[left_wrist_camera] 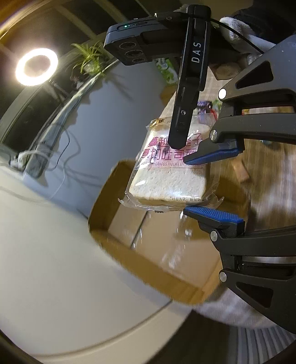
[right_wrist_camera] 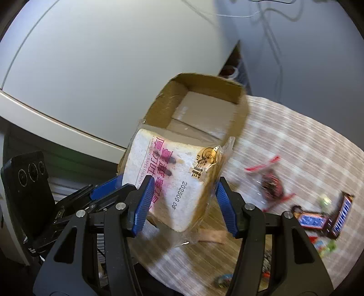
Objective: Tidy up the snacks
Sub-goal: 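Carry the bread loaf with both grippers into the cardboard box and release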
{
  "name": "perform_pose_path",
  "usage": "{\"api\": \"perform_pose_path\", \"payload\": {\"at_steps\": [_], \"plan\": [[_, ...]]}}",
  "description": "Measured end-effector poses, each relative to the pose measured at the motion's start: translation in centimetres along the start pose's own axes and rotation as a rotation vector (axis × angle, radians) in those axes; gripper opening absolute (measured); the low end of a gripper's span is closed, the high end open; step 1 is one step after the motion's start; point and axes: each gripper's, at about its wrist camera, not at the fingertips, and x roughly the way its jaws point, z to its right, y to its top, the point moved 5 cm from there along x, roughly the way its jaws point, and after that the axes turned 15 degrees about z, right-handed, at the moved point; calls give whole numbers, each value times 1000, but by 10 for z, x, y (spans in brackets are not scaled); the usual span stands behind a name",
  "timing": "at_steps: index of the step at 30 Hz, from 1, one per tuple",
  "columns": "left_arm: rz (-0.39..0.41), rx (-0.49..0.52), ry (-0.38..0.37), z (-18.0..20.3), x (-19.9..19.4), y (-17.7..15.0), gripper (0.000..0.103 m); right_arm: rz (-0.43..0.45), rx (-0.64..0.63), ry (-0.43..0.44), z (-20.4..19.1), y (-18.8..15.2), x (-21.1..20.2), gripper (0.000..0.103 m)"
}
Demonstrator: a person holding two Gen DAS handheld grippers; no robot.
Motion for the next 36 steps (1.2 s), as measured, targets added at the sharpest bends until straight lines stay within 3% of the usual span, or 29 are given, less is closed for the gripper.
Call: {"api": "perform_pose_path", "payload": {"at_steps": [13, 19, 23, 27, 31, 36], "plan": [[-12, -52, 103, -55, 2, -8, 35, -85, -102, 51, -42, -2, 71, 58], [-10, 2, 158, -60, 3, -12, 35, -92, -144, 15, -42, -8, 82, 60], [-4, 16, 163, -61, -2, -14, 35, -63, -154, 10, -42, -5, 75, 71], [11, 48, 152, -54, -5, -13, 35, -45, -162, 8, -41, -3, 61, 71], [23, 84, 135, -44, -8, -13, 41, -22, -172, -12, -34, -2, 47, 71], [44, 61, 98, -33, -15, -14, 43, 16, -200, -30, -23, -1, 20, 72]]}}
